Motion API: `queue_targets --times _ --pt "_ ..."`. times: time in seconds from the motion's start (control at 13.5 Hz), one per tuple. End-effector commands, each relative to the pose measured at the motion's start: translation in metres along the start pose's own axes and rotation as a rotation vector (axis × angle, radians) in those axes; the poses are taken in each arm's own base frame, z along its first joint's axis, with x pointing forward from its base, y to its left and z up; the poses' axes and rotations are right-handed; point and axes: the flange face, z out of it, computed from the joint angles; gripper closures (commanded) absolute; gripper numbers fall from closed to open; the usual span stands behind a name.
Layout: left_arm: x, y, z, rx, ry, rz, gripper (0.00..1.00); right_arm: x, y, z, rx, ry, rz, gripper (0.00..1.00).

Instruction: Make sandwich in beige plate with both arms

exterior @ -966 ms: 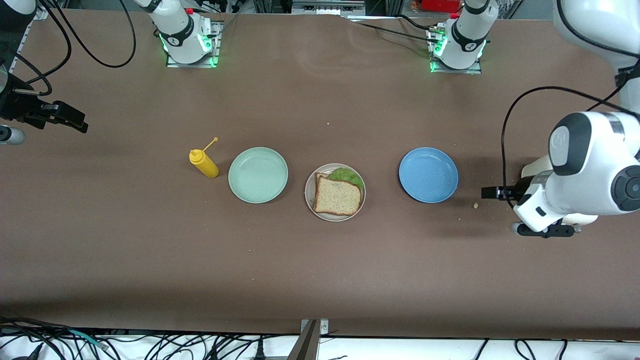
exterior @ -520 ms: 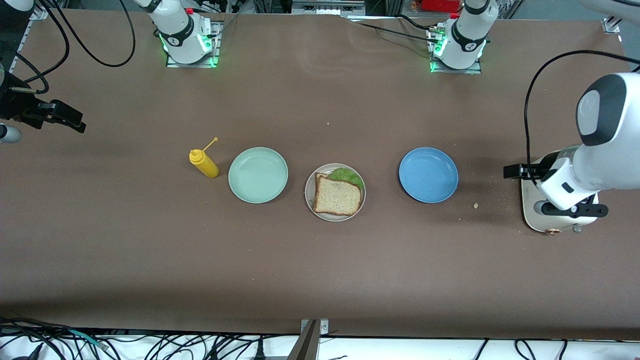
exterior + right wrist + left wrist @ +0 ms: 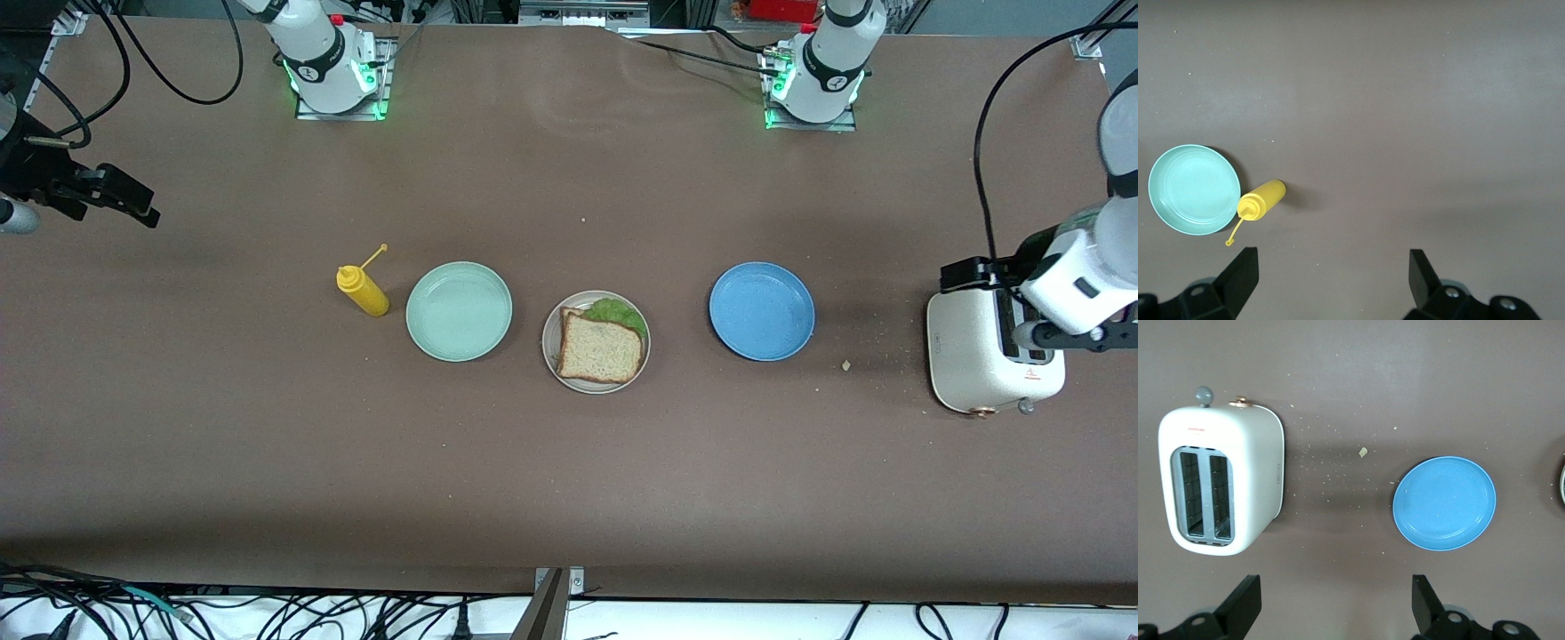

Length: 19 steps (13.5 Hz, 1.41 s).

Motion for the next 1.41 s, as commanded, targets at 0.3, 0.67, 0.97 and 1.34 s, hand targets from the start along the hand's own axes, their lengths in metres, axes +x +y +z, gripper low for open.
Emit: queue_targets --times 0.3,0.67,0.97,1.34 --pt "-0.045 -0.005 -0.041 -0.002 0.11 0.012 0.01 0.011 -0.001 -0.006 0.013 -0.052 0.022 0.0" --pt "-0.063 -0.001 -0.069 -0.014 0.187 0.019 0.01 -0.008 -0.001 0.002 0.024 0.019 0.019 0.0" --pt "-0.075 0.001 -0.051 -0.017 0.165 0.033 0.01 0.0 0.002 -0.002 0.019 -0.008 0.002 0.0" --pt "-0.073 0.001 -0.049 -0.025 0.158 0.031 0.01 0.004 0.002 -0.009 0.017 -0.027 0.002 0.0"
